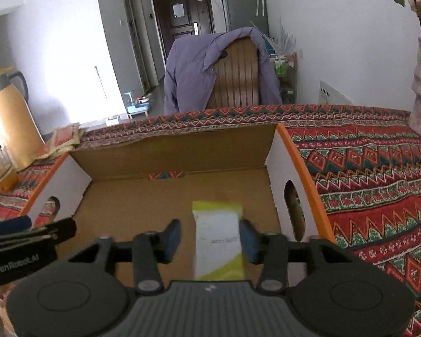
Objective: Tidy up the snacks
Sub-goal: 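Carry both packets over the box and open both tools to drop them, then withdraw both tools from the box back toward the snack pile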
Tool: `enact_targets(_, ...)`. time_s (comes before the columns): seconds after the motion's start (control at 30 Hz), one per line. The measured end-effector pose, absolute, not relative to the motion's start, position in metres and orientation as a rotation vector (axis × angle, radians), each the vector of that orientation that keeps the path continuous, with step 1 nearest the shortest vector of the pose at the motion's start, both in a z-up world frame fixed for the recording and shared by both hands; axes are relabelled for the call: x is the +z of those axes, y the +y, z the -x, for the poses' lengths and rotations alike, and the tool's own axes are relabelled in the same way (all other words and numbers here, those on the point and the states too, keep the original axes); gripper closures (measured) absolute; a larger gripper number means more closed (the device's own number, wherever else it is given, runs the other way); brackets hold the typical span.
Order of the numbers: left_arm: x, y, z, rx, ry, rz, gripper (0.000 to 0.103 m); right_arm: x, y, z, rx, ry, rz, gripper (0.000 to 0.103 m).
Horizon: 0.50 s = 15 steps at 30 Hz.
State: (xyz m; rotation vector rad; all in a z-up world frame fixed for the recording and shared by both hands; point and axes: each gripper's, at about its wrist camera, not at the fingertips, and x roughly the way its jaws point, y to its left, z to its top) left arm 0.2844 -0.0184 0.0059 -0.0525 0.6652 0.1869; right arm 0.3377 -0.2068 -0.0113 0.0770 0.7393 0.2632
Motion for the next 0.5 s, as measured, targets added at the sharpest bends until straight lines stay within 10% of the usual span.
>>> enact_targets(0.07,0.009,-0.018,-0.279,0.177,0.645,0.061,0.001,-0.007,-0.211,-0.334,0.271,0.723,-0.092,0.019)
enact_targets(0.23,0.020,-0.012,-0.267,0.158,0.597,0.121,0.000,0.005,-0.225,-0.320,0.295,0.678,-0.147,0.000)
enact_targets(0.5,0.032,-0.005,-0.248,0.152,0.572,0.141,0.000,0.021,-0.235,-0.288,0.308,0.599,-0.147,0.000)
